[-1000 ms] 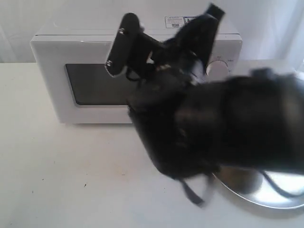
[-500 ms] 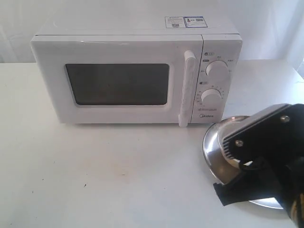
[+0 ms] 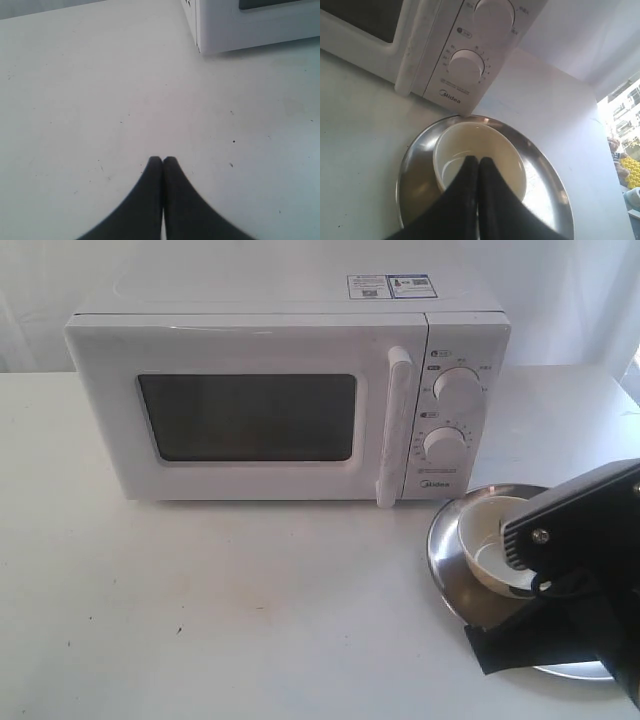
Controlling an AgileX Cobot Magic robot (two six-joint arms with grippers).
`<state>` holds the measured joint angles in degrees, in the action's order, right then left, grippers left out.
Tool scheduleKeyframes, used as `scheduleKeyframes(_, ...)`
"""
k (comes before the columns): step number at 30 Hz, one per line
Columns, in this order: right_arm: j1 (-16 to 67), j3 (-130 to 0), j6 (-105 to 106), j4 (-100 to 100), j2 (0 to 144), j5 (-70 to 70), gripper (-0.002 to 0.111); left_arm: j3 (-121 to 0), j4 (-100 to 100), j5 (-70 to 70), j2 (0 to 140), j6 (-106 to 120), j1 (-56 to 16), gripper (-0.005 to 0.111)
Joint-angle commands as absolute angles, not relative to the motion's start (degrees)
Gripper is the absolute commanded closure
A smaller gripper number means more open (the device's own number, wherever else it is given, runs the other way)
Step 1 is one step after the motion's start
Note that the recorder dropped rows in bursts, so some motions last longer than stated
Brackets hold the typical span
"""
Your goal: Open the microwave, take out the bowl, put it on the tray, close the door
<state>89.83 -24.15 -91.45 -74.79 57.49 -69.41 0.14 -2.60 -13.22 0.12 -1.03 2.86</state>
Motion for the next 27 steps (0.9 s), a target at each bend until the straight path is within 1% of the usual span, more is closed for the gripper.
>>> scheduleKeyframes(1, 90.20, -23.84, -89.59, -74.63, 56.50, -69.96, 0.108, 0.00, -2.20, -13.27, 0.00, -1.23, 2.62, 0.107)
scheduleKeyframes(3, 90.20, -23.84, -92.30, -73.71, 55.53, -69.96, 0.108, 0.00, -2.20, -13.27, 0.00, -1.23, 2.62, 0.107)
scheduleKeyframes(6, 90.20, -23.84, -105.12, -71.87, 53.68, -69.96, 0.108, 0.00, -2.20, -13.27, 0.00, -1.23, 2.62, 0.107)
scheduleKeyframes(11, 90.20, -22.60, -120.54, -71.84, 48.74, -69.96, 0.108, 0.00, -2.20, -13.27, 0.00, -1.23, 2.62, 0.107)
scheduleKeyframes(13, 89.93, -22.60, -120.54, -69.65, 44.91, -69.96, 0.108, 0.00, -2.20, -13.27, 0.00, -1.23, 2.62, 0.107)
scheduleKeyframes(15, 87.82, -22.60, -120.54, -67.67, 39.75, -64.55, 0.108, 0.00, -2.20, -13.27, 0.00, -1.23, 2.62, 0.107)
scheduleKeyframes(19, 79.33, -20.99, -120.54, -64.44, 26.92, -49.80, 0.108, 0.00, -2.20, -13.27, 0.00, -1.23, 2.62, 0.107)
scheduleKeyframes(21, 74.97, -19.09, -120.54, -64.17, 22.13, -45.75, 0.108, 0.00, -2.20, -13.27, 0.00, -1.23, 2.62, 0.107)
scheduleKeyframes(27, 55.42, -9.19, -120.54, -63.22, 8.26, -26.30, 0.108, 0.00, -2.20, -13.27, 0.00, -1.23, 2.62, 0.107)
